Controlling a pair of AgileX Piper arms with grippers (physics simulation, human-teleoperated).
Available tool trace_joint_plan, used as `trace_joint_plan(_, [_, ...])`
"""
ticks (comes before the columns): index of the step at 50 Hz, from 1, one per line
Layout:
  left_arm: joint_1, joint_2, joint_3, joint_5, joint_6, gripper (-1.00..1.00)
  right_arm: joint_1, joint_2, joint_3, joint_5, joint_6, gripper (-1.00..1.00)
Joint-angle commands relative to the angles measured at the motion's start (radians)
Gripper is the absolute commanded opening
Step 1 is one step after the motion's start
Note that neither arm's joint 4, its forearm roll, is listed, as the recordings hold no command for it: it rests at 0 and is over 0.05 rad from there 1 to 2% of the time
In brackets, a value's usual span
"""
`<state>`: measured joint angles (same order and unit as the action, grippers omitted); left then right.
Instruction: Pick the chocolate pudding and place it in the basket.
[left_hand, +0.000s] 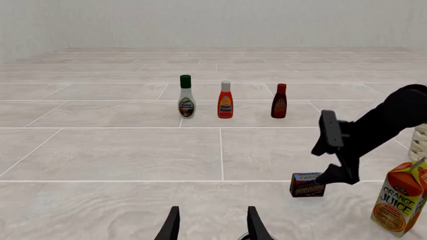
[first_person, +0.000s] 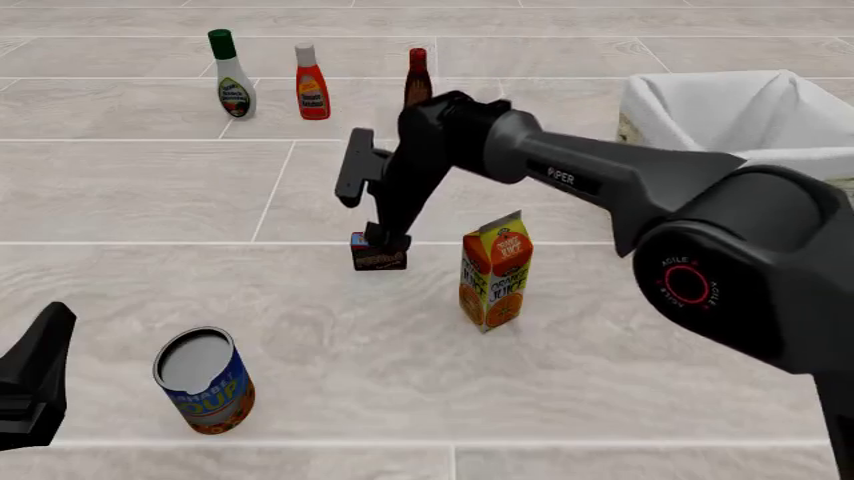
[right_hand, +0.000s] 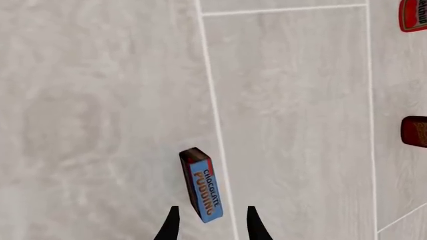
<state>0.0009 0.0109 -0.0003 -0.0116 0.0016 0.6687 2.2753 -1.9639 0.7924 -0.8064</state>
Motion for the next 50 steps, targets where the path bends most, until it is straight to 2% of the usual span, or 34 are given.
trace_joint_plan(1, [0.0, -0.002, 0.0, 0.001, 0.001, 1.0, 0.002, 0.026, -0.012, -0.006, 0.009, 1.0])
trace_joint_plan(50, [0.0, -0.002, 0.0, 0.001, 0.001, 1.0, -0.003, 0.121, -0.051, -0.025, 0.024, 1.0])
